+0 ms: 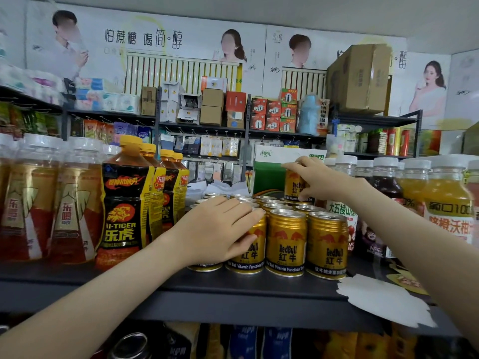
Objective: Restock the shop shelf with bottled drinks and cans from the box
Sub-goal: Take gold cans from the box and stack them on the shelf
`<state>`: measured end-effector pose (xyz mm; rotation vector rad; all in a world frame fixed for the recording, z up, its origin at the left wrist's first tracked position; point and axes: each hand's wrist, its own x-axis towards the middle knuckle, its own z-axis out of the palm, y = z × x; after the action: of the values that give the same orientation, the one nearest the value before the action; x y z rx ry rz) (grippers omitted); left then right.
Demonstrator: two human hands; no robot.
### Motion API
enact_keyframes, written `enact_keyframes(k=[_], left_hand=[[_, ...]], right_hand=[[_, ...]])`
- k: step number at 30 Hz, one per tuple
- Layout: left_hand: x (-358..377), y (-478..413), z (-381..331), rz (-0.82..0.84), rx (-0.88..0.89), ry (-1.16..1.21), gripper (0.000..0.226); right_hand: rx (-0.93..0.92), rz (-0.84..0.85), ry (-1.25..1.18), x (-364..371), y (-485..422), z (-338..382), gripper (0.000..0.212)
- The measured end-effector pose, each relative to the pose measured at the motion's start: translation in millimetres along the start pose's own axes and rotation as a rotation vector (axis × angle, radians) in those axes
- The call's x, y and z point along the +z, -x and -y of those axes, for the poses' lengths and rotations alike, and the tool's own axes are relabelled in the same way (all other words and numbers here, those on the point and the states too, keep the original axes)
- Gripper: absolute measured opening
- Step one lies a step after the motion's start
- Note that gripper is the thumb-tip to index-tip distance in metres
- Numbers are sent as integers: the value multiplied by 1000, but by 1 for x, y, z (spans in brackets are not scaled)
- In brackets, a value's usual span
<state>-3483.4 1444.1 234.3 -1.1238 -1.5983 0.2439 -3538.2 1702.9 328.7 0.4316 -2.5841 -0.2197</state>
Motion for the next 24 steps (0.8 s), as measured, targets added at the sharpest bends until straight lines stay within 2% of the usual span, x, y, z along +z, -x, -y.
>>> enact_keyframes(k=[10,17,24], left_hand=[[0,0,-1,-11,-9,-7,37],[1,1,-1,4,-17,2,38],[0,0,-1,-2,-20,-2,38]], right_hand=[[-17,21,165,-18,-3,-7,82],[5,102,-15,-18,-3,-7,91],[60,2,-213,-4,-5,-5,91]])
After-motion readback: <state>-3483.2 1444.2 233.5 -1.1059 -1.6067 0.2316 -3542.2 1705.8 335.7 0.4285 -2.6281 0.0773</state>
